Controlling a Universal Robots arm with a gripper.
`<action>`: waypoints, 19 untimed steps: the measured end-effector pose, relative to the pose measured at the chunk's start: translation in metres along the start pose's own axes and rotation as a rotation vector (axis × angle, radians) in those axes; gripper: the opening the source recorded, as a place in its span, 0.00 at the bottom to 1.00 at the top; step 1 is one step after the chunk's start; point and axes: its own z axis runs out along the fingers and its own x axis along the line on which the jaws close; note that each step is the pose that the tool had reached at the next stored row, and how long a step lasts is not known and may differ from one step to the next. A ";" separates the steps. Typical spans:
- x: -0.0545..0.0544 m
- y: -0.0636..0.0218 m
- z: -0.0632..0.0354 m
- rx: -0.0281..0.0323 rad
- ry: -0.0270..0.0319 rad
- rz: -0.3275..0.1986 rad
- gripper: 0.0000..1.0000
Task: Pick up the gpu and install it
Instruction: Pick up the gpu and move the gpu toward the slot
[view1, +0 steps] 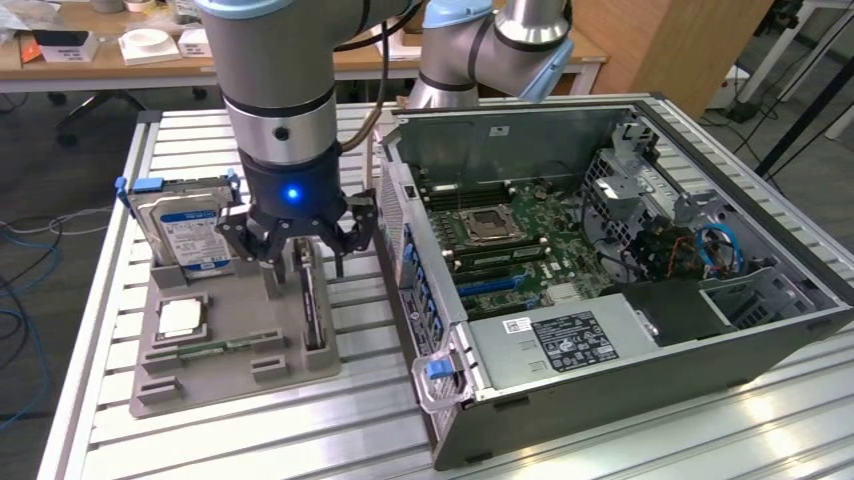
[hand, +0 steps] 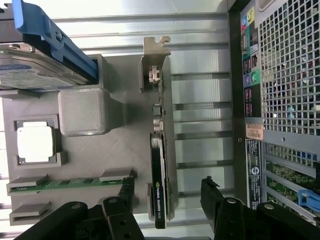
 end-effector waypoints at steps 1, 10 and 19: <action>0.000 0.0000 0.0005 -0.0001 0.0000 0.000 0.65; 0.000 -0.0002 0.0044 0.0000 0.0000 0.000 0.65; 0.000 -0.0004 0.0083 0.0000 0.0000 0.000 0.65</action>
